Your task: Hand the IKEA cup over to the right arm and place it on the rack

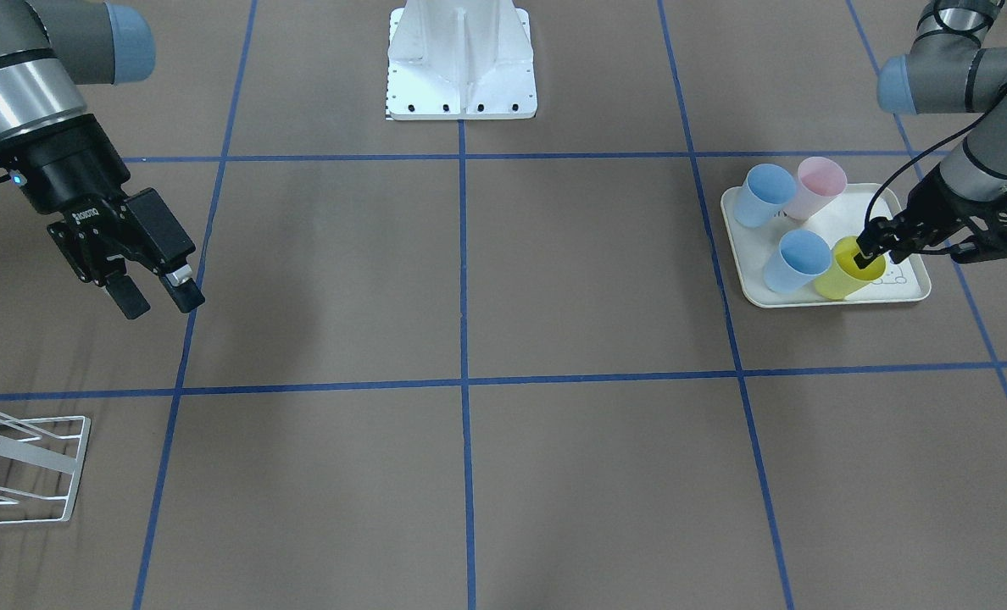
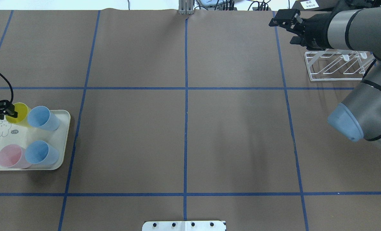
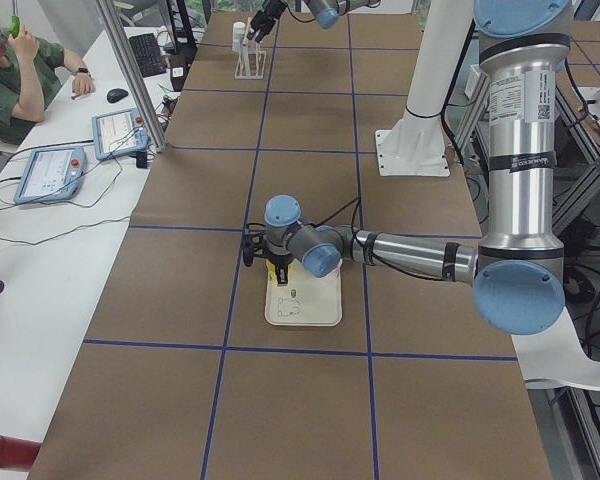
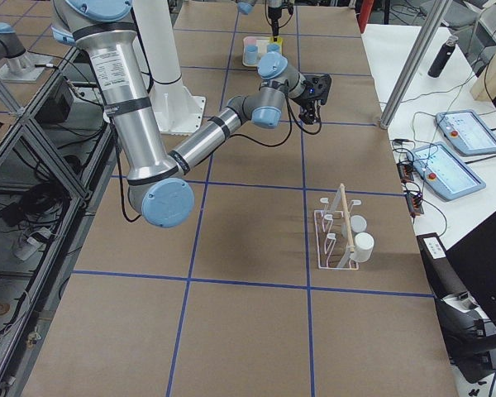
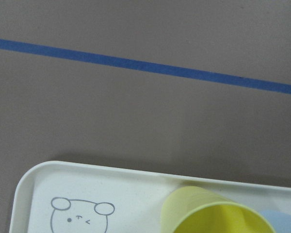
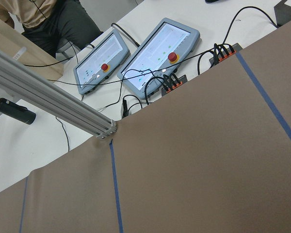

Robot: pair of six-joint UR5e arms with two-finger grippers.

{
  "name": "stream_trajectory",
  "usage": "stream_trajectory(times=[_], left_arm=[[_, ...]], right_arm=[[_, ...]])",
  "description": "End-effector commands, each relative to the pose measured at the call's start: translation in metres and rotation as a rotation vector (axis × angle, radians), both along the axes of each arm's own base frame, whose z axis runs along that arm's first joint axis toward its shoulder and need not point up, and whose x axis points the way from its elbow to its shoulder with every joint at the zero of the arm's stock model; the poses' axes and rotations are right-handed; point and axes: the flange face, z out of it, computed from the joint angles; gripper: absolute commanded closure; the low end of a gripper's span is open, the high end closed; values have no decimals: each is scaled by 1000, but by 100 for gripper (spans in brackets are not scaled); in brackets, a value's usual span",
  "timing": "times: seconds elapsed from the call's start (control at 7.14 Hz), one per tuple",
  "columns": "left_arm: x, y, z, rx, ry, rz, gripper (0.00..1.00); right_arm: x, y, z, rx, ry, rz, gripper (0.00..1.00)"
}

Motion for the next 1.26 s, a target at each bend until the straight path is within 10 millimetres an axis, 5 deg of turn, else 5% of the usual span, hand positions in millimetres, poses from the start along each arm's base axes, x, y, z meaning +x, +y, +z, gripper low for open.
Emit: stream_trajectory(times=[0.0,0.14,0.42,0.7,1.12], left_arm=[[0,2,7,-27,-5,5,100],[-2,6,4,-83,26,31,100],[-82,-17,-11,-126,95,-103,100],[-124,-30,-38,-126,95,-195,100],[-108,-118,-156,-133,104,-331,100]], right_arm=[[-3,2,-1,1,-1,-7,0],[-9,5,0,0,0,-18,0],[-16,8,0,3,1,-22,0],[-23,13,-2,11,-4,-42,0],[-41,22,-21,-33,-133,-42,0]])
